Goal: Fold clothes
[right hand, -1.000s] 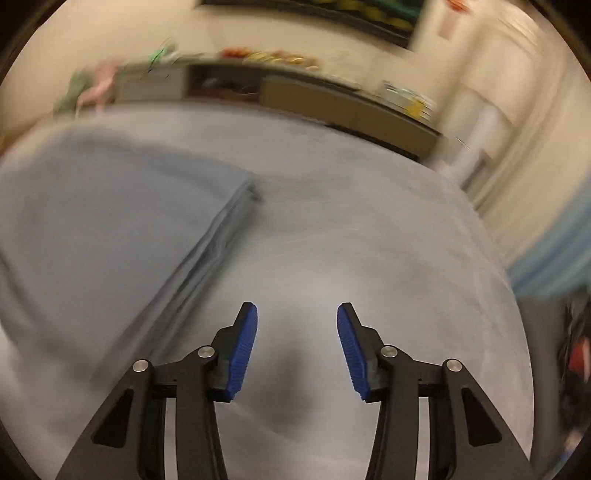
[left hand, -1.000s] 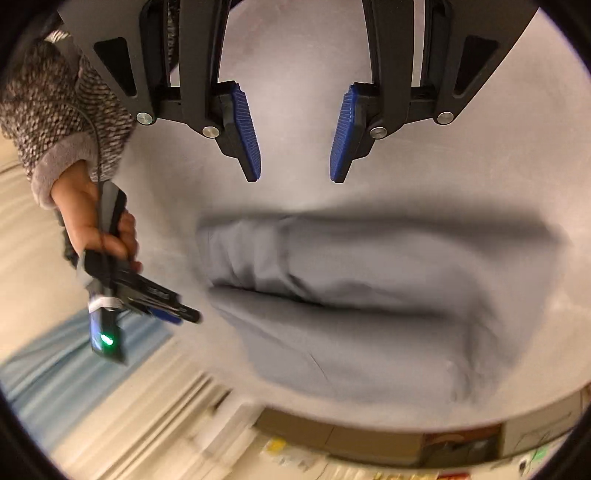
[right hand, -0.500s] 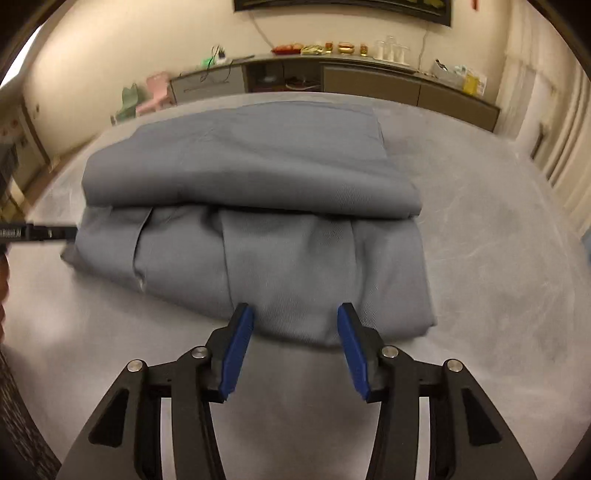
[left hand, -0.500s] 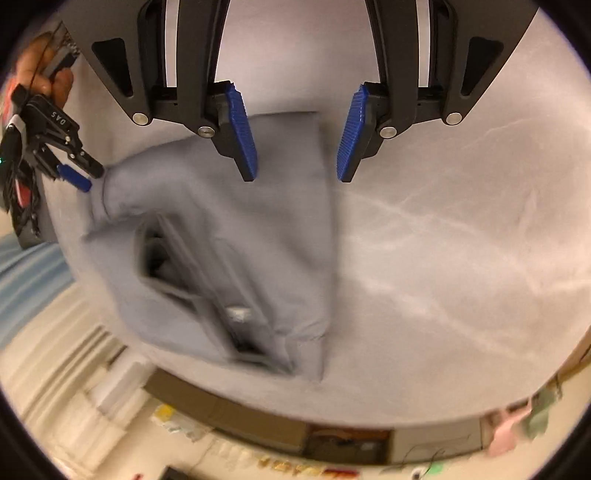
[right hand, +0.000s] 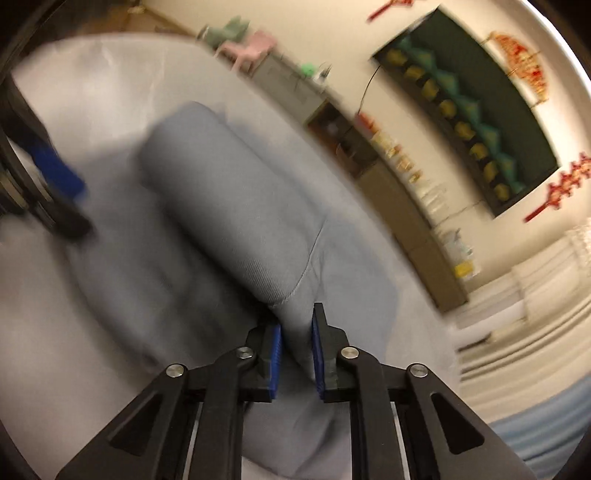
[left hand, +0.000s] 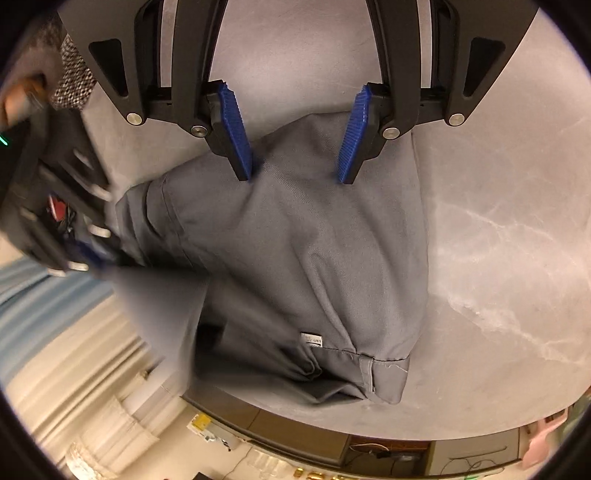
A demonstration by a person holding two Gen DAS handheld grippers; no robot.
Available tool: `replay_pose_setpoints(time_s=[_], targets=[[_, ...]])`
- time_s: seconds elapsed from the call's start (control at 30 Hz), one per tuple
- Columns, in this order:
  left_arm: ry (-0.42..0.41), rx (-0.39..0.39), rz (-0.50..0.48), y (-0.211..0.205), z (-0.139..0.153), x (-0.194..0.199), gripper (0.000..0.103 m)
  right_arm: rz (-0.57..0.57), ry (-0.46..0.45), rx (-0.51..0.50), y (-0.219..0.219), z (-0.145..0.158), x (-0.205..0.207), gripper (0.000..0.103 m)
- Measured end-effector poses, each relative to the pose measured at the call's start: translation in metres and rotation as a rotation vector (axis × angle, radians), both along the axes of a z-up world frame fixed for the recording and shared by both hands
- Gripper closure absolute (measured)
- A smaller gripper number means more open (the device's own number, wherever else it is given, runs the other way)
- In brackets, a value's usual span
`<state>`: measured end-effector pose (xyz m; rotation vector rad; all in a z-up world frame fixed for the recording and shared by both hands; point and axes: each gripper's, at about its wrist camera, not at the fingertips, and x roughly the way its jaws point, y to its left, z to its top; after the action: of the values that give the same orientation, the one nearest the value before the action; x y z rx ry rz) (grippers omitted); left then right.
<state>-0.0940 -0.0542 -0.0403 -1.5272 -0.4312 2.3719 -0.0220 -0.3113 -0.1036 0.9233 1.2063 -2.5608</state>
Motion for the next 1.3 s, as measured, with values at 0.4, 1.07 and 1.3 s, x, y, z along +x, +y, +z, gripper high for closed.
replay_pose_setpoints(time_s=[0.4, 1.07, 1.3], targets=[[0.123, 0.111, 0.092, -0.063, 0.051, 0.018, 0.055, 0.067, 0.073, 0.268, -0.061, -0.063, 0.077, 0.089], [0.154, 0.08, -0.177, -0.016, 0.023, 0.016, 0.05, -0.14, 0.026, -0.055, 0.044, -0.05, -0.017, 0.047], [0.12, -0.096, -0.265, 0.0, 0.005, 0.029, 0.05, -0.015, 0.056, 0.04, 0.043, -0.05, -0.015, 0.048]])
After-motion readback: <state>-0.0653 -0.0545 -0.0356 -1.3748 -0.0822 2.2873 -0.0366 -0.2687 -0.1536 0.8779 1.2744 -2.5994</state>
